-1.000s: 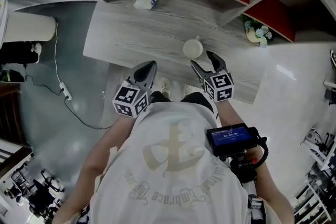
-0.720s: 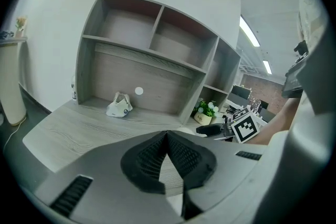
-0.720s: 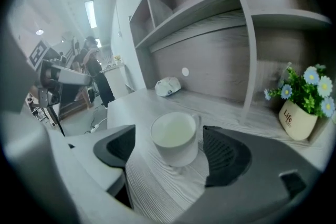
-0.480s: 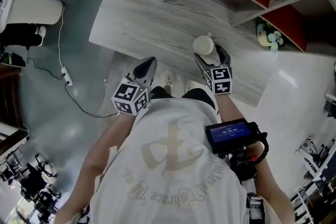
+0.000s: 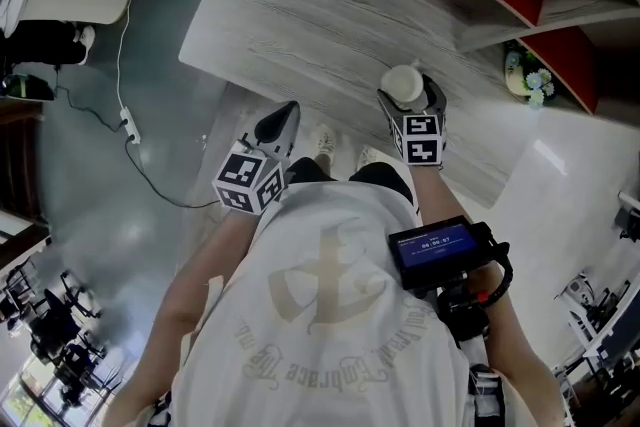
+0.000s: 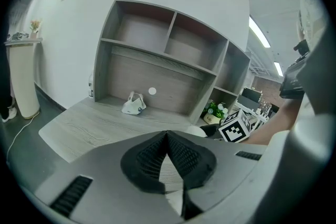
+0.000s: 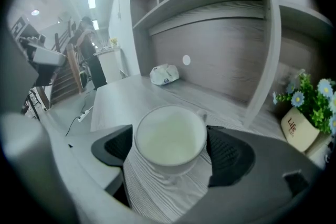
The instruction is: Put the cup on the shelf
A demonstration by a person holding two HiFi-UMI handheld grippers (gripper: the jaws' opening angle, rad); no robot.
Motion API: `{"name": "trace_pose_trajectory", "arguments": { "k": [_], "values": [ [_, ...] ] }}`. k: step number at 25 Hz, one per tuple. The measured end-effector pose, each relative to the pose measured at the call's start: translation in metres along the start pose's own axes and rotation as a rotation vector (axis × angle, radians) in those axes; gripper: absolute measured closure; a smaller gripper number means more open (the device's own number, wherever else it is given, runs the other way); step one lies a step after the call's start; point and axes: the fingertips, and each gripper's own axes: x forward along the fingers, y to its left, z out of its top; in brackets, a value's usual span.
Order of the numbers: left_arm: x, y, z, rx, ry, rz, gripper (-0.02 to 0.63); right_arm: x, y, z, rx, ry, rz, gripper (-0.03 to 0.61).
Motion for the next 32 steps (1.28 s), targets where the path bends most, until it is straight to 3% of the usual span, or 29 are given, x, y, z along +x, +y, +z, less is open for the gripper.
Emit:
{"name": "trace_pose_trajectory", "arguments": {
  "k": [7,32],
  "values": [
    [-0.006,-0.001,0.002,-0.004,-0.003,0.009,0.612,0.001,-0.005,-0.003,-0.01,0.011,-0.018,0.153],
    [0.008,-0.001,0.003,0.01,-0.007,-0.017,0.612,-0.001,-0.004,-0.011,0.039,0.01,0.042,0.16]
  ]
}}
